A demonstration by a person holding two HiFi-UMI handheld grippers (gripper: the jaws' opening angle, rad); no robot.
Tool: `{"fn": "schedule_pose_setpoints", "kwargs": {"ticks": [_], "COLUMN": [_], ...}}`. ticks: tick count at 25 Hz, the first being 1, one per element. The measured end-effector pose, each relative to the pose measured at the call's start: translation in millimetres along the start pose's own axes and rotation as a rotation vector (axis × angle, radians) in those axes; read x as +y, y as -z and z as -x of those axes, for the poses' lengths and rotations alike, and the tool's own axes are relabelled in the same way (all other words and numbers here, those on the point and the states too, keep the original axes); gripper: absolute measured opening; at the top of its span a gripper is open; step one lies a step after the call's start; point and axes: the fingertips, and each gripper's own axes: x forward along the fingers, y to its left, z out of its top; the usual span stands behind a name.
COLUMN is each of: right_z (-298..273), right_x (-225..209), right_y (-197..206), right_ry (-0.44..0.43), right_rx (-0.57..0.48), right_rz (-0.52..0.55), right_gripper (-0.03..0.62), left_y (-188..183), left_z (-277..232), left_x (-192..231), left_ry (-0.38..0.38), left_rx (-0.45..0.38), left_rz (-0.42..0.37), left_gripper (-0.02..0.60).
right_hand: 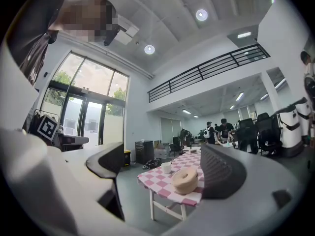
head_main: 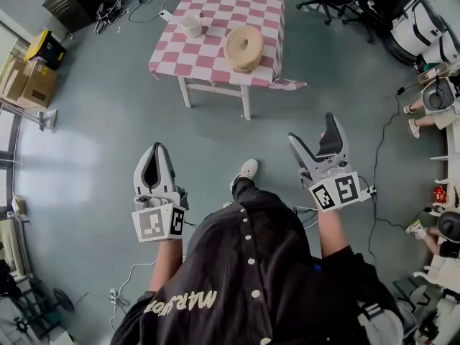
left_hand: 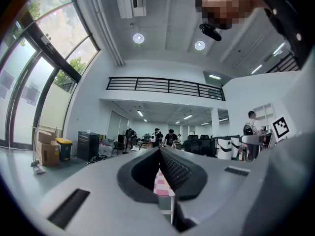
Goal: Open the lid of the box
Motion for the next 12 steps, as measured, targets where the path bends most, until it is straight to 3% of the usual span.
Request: {"fn": "schedule_pose_setpoints", "kwargs": {"ticks": [12], "right_z": [-83.0], "right_x": [-41.7], "right_y": [-11.0], "right_ry": [-0.036], "right_rx": [-0.008], "right_rz": [-0.002], "right_gripper": [0.471], "left_y": [-14.5], "left_z": [-84.5], "left_x": [7.1], "left_ry": [-0.027], "left_rx": [-0.014], "left_rz": [-0.006], "left_gripper": [0.011]}}
